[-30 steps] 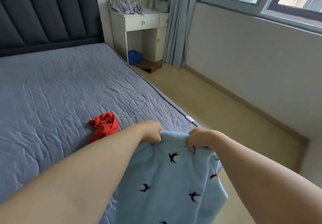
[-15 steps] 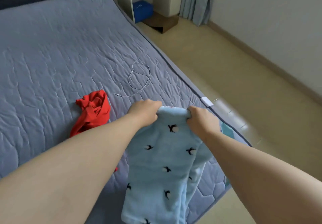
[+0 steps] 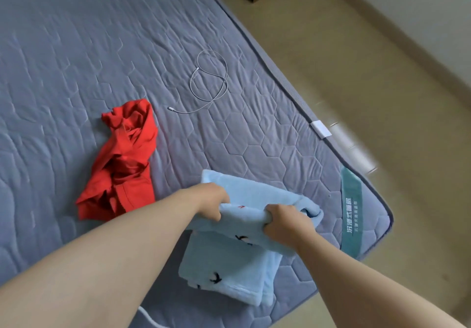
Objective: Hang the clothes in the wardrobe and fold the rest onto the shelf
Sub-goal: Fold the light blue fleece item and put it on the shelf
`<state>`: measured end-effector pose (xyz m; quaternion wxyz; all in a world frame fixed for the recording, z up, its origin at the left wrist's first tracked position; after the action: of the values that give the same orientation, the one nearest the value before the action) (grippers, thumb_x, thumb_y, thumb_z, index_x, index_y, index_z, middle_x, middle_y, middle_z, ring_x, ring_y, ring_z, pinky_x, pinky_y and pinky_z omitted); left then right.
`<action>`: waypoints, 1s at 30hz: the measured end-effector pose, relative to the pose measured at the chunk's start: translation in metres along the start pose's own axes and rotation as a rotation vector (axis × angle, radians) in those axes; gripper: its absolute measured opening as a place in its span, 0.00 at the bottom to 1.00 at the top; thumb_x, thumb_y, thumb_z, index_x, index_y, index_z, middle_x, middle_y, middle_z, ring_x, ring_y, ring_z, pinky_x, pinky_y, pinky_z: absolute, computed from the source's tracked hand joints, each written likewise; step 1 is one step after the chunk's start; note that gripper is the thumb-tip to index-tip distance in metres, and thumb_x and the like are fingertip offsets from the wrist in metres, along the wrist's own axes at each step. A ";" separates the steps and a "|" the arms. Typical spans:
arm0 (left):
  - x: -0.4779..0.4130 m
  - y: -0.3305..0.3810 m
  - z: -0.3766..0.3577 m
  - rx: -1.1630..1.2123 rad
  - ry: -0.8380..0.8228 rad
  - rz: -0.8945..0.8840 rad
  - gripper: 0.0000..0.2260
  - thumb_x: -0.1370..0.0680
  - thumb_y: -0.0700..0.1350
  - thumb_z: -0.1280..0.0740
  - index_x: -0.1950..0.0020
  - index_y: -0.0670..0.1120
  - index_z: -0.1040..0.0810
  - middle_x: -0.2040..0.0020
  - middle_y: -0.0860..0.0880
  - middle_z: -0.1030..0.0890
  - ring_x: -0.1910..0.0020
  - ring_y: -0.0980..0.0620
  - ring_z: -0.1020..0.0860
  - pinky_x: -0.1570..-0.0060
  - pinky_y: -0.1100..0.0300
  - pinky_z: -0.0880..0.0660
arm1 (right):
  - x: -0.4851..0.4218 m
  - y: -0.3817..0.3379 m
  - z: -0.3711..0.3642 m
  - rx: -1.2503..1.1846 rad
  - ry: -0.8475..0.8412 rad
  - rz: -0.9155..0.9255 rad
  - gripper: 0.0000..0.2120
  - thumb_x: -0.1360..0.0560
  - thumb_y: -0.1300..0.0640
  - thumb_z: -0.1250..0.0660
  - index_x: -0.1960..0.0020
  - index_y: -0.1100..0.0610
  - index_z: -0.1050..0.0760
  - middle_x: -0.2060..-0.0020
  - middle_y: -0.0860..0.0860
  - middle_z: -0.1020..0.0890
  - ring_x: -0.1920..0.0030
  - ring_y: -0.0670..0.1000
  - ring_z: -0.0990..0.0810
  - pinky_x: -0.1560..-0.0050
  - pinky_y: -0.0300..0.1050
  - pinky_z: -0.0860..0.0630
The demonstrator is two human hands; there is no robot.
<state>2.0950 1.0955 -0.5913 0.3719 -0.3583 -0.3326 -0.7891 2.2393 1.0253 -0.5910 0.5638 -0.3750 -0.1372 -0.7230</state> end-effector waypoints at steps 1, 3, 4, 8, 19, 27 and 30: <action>0.000 -0.001 -0.009 0.008 -0.068 0.006 0.11 0.28 0.40 0.37 0.47 0.46 0.23 0.54 0.50 0.26 0.51 0.49 0.28 0.58 0.57 0.30 | 0.001 0.001 -0.012 -0.020 -0.102 -0.009 0.11 0.30 0.58 0.42 0.49 0.52 0.26 0.55 0.50 0.23 0.52 0.54 0.26 0.56 0.44 0.32; 0.000 -0.004 -0.024 0.030 -0.198 0.025 0.15 0.29 0.42 0.33 0.42 0.46 0.23 0.50 0.50 0.24 0.49 0.49 0.26 0.54 0.57 0.28 | 0.003 0.000 -0.034 -0.080 -0.289 -0.040 0.10 0.32 0.59 0.38 0.52 0.51 0.26 0.53 0.51 0.23 0.53 0.53 0.26 0.57 0.43 0.30; 0.000 -0.006 -0.033 0.068 -0.279 0.041 0.15 0.28 0.44 0.31 0.43 0.47 0.22 0.51 0.50 0.24 0.50 0.51 0.25 0.55 0.58 0.27 | 0.005 -0.001 -0.044 -0.101 -0.384 -0.058 0.09 0.32 0.59 0.36 0.52 0.52 0.25 0.52 0.52 0.23 0.54 0.53 0.27 0.59 0.41 0.30; 0.007 -0.015 -0.063 0.332 -0.542 0.208 0.18 0.25 0.59 0.35 0.45 0.47 0.23 0.50 0.51 0.23 0.52 0.50 0.23 0.53 0.58 0.27 | 0.017 -0.001 -0.073 -0.312 -0.695 -0.236 0.19 0.25 0.42 0.38 0.42 0.55 0.25 0.45 0.52 0.23 0.55 0.51 0.27 0.59 0.42 0.31; -0.036 -0.075 -0.075 0.389 0.472 0.463 0.35 0.32 0.60 0.29 0.31 0.53 0.39 0.34 0.46 0.35 0.35 0.44 0.33 0.39 0.53 0.34 | 0.005 0.062 -0.099 -0.467 0.166 -0.752 0.36 0.30 0.45 0.34 0.30 0.58 0.44 0.31 0.56 0.40 0.33 0.60 0.38 0.37 0.55 0.36; -0.084 -0.091 -0.131 1.293 0.377 0.393 0.48 0.38 0.47 0.20 0.27 0.46 0.47 0.33 0.48 0.32 0.40 0.50 0.29 0.40 0.57 0.31 | -0.029 0.085 -0.154 -1.059 0.094 -0.740 0.50 0.35 0.43 0.26 0.25 0.42 0.56 0.28 0.56 0.40 0.32 0.62 0.36 0.35 0.62 0.34; -0.093 -0.089 -0.148 1.456 0.325 0.438 0.43 0.39 0.45 0.20 0.30 0.45 0.40 0.38 0.46 0.26 0.43 0.47 0.25 0.41 0.52 0.27 | -0.040 0.076 -0.168 -1.306 0.120 -0.609 0.48 0.33 0.48 0.25 0.25 0.41 0.55 0.30 0.50 0.36 0.35 0.58 0.31 0.34 0.59 0.33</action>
<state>2.0175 1.0555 -0.7669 0.7052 0.0390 -0.6301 -0.3228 2.2475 0.9246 -0.7501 0.0050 -0.5401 0.2557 -0.8018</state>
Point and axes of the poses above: each hand's wrist, its own x-axis away from the middle knuckle, its own z-axis out of the back of the hand, y = z × x, the point moved 7 cm from there along -x, towards the middle knuckle
